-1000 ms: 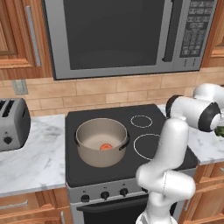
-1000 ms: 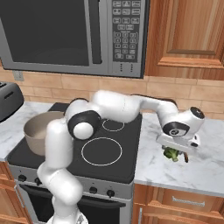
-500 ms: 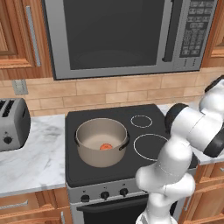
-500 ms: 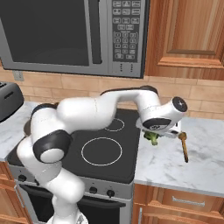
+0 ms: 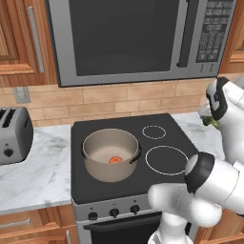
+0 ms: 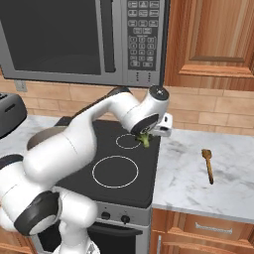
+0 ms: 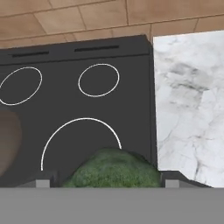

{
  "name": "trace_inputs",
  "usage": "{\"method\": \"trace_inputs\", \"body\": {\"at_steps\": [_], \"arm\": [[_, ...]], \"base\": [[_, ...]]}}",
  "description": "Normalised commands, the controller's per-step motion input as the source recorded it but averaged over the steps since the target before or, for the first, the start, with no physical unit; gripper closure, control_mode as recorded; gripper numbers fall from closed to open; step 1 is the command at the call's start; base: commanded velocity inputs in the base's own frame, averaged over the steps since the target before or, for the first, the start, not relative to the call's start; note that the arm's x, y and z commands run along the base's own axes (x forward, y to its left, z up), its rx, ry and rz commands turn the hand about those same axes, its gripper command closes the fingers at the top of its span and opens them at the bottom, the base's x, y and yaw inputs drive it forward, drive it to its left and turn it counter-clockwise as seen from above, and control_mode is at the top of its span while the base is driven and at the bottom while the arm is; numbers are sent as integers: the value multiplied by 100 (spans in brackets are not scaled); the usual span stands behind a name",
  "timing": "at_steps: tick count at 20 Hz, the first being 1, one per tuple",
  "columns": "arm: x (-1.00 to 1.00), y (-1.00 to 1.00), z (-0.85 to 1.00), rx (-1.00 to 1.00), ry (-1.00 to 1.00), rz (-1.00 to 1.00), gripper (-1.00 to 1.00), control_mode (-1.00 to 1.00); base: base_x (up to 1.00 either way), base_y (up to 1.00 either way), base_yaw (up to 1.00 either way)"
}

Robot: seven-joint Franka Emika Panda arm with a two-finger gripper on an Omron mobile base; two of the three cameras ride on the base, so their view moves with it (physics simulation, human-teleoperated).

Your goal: Put the broccoli and squash in the pot. Retrieve the spatula and lightly stir the vegetables in the pot.

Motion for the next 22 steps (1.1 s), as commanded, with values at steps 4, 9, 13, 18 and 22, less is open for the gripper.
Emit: {"method": "trace_inputs", "body": {"at_steps": [4,9,13,18,22], "arm": [[0,100,10,-9,0,0,100,-100],[0,100,0,-9,0,0,100,-100],[0,100,0,-5,0,0,100,-100],[0,100,9,-5,0,0,100,-100],[0,100,2,0,0,4,100,-100]], "base": [[0,0,0],[0,0,0],[0,0,0],[0,0,0],[0,0,0]]}}
